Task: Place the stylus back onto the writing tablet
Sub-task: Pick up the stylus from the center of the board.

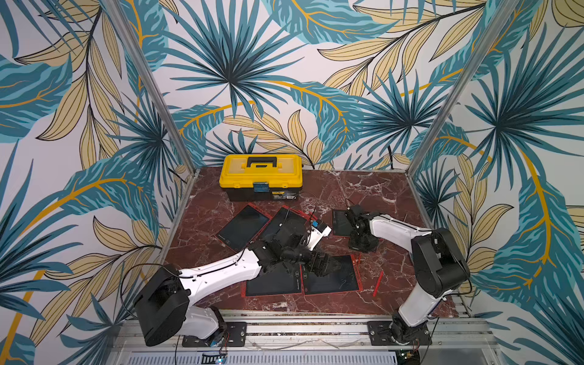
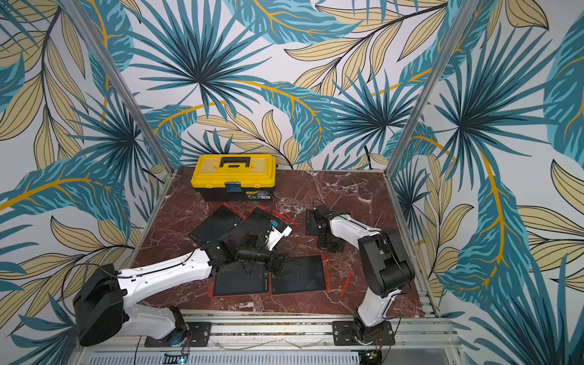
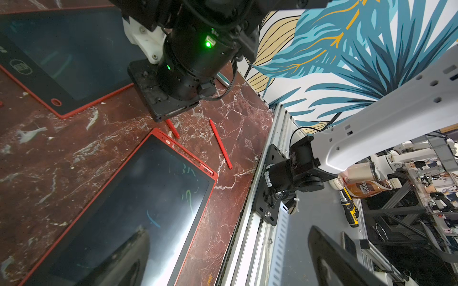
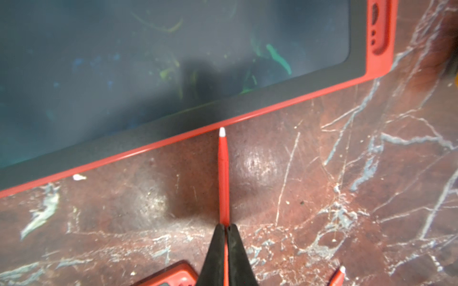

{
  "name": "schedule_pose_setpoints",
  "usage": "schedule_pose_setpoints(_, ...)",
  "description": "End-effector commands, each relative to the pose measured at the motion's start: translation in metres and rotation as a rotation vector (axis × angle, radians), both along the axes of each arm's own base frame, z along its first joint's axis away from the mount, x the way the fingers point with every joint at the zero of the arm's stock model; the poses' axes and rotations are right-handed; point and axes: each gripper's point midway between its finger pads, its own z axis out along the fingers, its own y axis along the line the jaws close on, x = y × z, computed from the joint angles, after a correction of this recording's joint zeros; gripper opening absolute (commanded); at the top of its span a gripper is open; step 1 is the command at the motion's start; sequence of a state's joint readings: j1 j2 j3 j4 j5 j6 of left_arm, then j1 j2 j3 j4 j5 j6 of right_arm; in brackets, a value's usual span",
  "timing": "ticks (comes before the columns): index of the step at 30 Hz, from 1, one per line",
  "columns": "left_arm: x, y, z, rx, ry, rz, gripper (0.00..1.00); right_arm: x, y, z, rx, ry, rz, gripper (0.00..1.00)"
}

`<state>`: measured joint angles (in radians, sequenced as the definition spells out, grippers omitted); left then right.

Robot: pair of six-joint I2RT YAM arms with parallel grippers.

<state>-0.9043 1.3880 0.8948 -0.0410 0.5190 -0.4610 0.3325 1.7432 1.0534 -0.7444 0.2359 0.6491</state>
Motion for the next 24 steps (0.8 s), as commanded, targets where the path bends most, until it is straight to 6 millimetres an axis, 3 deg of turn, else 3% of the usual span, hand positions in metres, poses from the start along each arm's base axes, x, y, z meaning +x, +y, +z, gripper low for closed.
schedule_pose_setpoints(1, 0.005, -0.004, 0.015, -0.031, -0.031, 0.002, 1.0, -0.013, -0.002, -0.011, -0.033, 0.077, 0.021, 0.08)
schedule_pose_setpoints(24, 0.005, -0.003, 0.016, -0.032, -0.033, 0.005, 1.0, -0.009, 0.015, -0.011, -0.074, 0.089, 0.087, 0.1)
